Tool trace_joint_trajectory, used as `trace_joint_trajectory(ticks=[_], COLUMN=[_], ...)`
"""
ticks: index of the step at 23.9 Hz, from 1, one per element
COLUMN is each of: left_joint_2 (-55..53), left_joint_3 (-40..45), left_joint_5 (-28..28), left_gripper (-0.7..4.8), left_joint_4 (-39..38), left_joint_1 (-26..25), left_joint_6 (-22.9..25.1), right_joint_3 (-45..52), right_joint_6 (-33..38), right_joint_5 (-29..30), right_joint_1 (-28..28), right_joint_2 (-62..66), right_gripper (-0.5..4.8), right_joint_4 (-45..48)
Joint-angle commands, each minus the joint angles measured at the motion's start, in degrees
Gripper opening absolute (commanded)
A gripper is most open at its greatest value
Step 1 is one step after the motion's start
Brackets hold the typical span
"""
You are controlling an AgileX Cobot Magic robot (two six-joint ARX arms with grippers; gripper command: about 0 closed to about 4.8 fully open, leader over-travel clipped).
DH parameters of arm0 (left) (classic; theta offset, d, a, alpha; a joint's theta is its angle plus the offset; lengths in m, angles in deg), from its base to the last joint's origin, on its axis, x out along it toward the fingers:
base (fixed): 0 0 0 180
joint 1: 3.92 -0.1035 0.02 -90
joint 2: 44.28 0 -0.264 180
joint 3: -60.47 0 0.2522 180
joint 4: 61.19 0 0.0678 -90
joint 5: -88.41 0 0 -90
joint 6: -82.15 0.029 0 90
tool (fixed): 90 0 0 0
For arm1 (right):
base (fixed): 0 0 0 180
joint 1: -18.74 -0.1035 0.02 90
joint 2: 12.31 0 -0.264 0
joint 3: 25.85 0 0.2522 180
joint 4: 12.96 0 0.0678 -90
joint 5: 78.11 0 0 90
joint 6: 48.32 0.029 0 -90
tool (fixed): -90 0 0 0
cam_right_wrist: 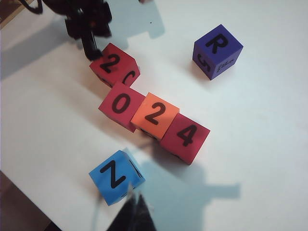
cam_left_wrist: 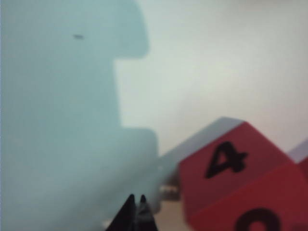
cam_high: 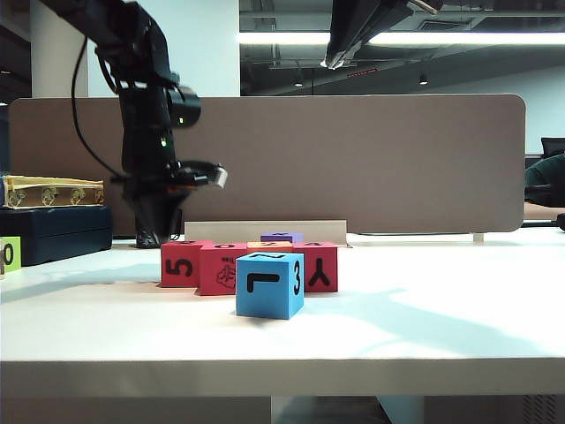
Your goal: Select the appropriate blocks from the scattered letter blocks on the table and arrange them in a row to spell out "2024".
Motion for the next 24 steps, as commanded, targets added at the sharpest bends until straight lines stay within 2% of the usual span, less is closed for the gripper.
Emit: trace_joint_trajectory(ticks=[1,3,6,7,17,20,24], left_joint_2=[1.99,2.36,2.19,2.16,2.03,2.03,2.03], left_joint_3=[-0.22,-0.24,-0.22,-0.22,-0.2,-0.2,-0.2], left_joint_5=[2.91,1.68,-6.64,-7.56,-8.74,-11.82,-11.93], left_gripper=[-0.06,-0.06,-0.06,-0.06,-0.06,-0.06,-0.06], left_joint_4=[4.37,6.1,7.34,7.3,4.79,3.37,2.21], left_joint_1=[-0.13,-0.13,-0.11,-0.07,0.33,0.33,0.68], left_joint_6=[-0.02,-0.02,0.0,0.0,0.02,0.02,0.02], right_joint_3=[-0.24,-0.24,-0.24,-0.24,-0.24,-0.24,-0.24], right_joint_6=[-0.2,-0.2,-0.17,-0.17,-0.17,-0.17,-0.17], right_joint_5=[0.13,0.13,0.13,0.13,0.13,0.13,0.15], right_joint_1=[-0.04,-0.04,-0.04,-0.04,-0.04,-0.04,-0.04], right_joint_2=[-0.35,-0.35,-0.35,-0.35,-0.35,-0.35,-0.35], right_gripper=[-0.03,-0.03,-0.04,-0.03,-0.04,-0.03,-0.03], right_joint_4=[0.98,1.01,1.03,1.05,1.14,1.4,1.4])
